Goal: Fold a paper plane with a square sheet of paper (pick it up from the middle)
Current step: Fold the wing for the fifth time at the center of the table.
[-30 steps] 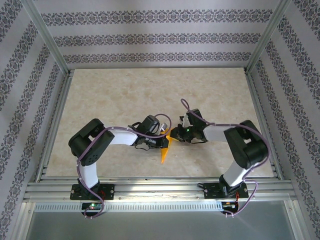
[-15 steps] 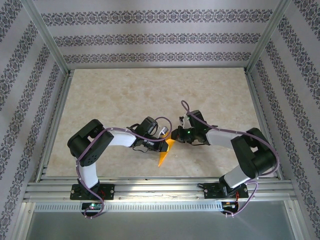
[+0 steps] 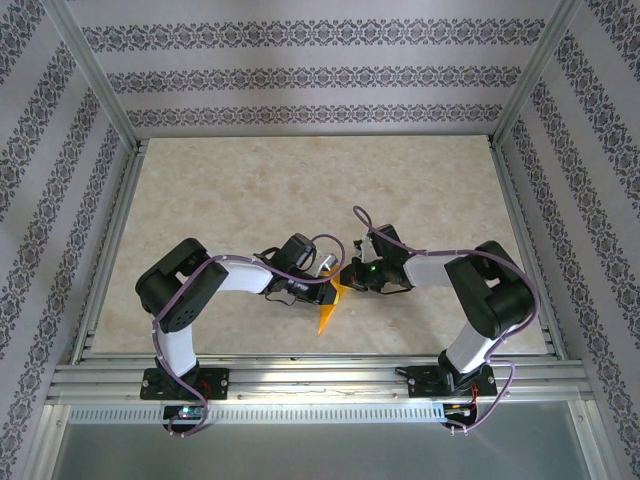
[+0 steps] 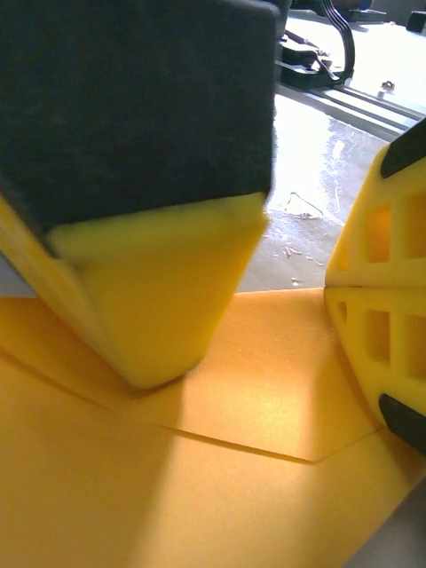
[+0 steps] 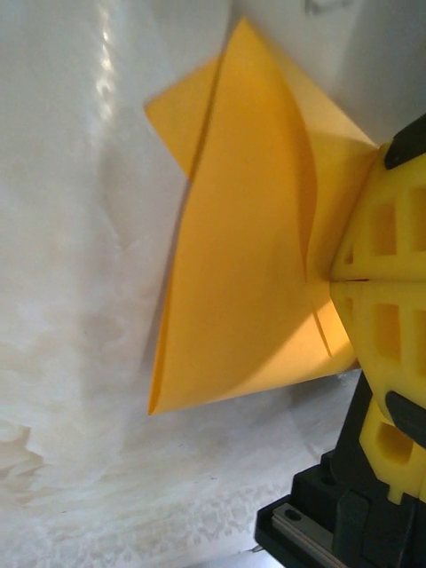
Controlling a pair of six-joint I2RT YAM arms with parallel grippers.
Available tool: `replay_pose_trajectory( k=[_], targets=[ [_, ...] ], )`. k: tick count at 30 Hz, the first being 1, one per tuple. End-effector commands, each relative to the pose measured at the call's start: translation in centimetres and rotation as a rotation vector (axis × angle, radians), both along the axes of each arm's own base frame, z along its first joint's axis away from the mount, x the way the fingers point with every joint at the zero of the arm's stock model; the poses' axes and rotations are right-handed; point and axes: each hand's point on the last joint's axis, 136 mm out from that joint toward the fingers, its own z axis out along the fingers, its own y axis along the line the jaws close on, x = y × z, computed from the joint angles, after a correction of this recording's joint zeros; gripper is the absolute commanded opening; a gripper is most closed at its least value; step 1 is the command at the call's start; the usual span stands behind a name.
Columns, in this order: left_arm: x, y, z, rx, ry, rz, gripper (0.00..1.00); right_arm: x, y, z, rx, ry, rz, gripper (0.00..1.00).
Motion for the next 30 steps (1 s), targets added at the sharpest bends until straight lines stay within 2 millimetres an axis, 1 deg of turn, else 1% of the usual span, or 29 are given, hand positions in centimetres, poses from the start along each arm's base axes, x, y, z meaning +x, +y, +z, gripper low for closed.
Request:
replay_pose_trajectory(
  k=[1, 7, 11, 12, 15, 17, 18, 20, 21, 25, 27, 30],
  targets=[
    [-3.6, 3.8, -4.8, 0.187, 0.154, -0.012, 0.00, 3.0, -3.3, -1.6, -0.115, -0.037, -0.133, 0.03],
    [-3.7, 3.9, -4.9, 0.191, 0.156, -0.013, 0.00, 5.0, -5.5, -1.7, -0.150, -0.042, -0.219, 0.03],
    [-3.7, 3.9, -4.8, 0.186, 0.157, -0.009, 0.00, 6.3, -6.7, -1.2, -0.158, -0.066, -0.269, 0.03],
    [-3.6, 3.9, -4.8, 0.186, 0.154, -0.009, 0.00, 6.5, -6.8, -0.9, -0.146, -0.073, -0.273, 0.03],
    [-3.5, 3.7, -4.5, 0.181, 0.150, -0.009, 0.00, 6.8, -6.3, 1.4, -0.100, -0.119, -0.266, 0.05],
    [-3.4, 3.7, -4.3, 0.178, 0.144, -0.006, 0.00, 6.5, -5.7, 3.4, -0.061, -0.160, -0.252, 0.06],
    [-3.3, 3.6, -4.2, 0.175, 0.142, -0.005, 0.00, 6.3, -5.5, 4.0, -0.049, -0.172, -0.248, 0.06],
    [-3.0, 3.4, -3.9, 0.170, 0.132, 0.002, 0.00, 5.2, -4.2, 4.9, 0.004, -0.181, -0.206, 0.06],
    [-2.9, 3.3, -3.8, 0.164, 0.129, 0.005, 0.00, 4.7, -3.5, 5.0, 0.025, -0.172, -0.181, 0.06],
    [-2.4, 2.9, -3.2, 0.148, 0.117, 0.013, 0.00, 2.2, -0.7, 4.0, 0.045, -0.126, -0.073, 0.04],
    [-2.3, 2.8, -3.0, 0.144, 0.114, 0.017, 0.00, 1.5, -0.3, 3.0, 0.024, -0.100, -0.058, 0.03],
    [-2.2, 2.7, -2.8, 0.135, 0.110, 0.022, 0.00, 1.2, -0.6, 1.4, -0.006, -0.071, -0.071, 0.02]
  ],
)
